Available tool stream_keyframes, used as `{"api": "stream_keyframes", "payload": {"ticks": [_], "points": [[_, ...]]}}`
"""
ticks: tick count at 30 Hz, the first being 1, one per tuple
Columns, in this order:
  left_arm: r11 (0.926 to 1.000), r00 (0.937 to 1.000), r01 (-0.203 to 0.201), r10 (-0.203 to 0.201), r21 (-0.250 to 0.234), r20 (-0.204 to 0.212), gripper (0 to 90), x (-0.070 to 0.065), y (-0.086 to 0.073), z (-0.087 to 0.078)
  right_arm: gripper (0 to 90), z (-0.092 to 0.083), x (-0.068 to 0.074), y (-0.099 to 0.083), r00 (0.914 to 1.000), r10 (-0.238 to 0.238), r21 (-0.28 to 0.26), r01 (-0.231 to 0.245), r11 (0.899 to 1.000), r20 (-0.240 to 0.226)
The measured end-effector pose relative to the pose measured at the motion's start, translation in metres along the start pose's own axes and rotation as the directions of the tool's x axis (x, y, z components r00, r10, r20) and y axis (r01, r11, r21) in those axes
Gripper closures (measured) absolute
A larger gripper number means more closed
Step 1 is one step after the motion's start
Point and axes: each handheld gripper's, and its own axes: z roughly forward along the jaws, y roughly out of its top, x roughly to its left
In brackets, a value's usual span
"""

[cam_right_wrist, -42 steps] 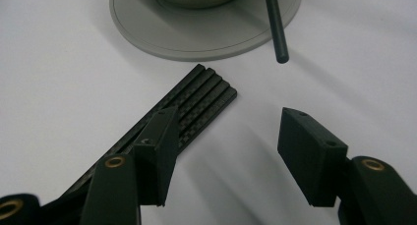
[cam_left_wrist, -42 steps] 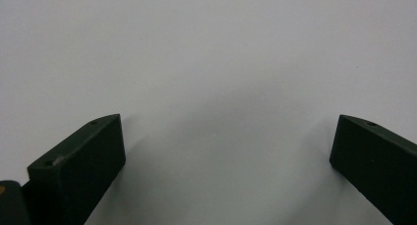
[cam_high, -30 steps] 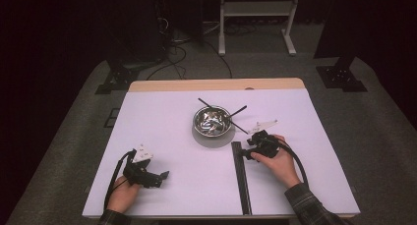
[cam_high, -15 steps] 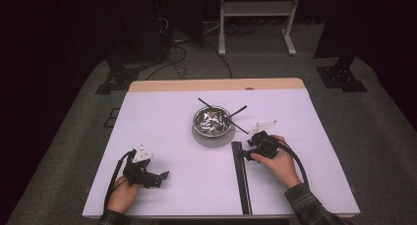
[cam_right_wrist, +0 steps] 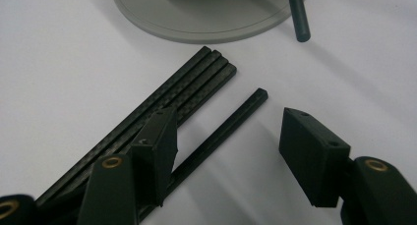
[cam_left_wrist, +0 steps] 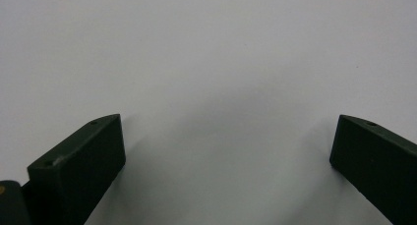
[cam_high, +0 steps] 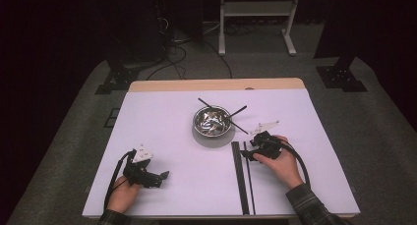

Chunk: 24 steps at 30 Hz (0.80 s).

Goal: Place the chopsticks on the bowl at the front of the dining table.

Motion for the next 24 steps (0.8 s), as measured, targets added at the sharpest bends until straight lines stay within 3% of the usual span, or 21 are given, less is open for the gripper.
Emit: {"api": "stream_keyframes", "payload": {"ticks": [15,24], "points": [[1.0000,1.0000,0.000,0.000,0.000,0.000,0.0,0.000,0.000,0.000,38.7,-0.033,0.004,-0.020,0.9996,0.029,-0.053,-0.030,0.998,-0.003],[1.0000,1.0000,-0.001,0.001,0.000,-0.001,0.0,0.000,0.000,0.000,38.6,-0.050,0.013,-0.034,0.9995,0.031,-0.071,-0.032,0.997,-0.010]]}}
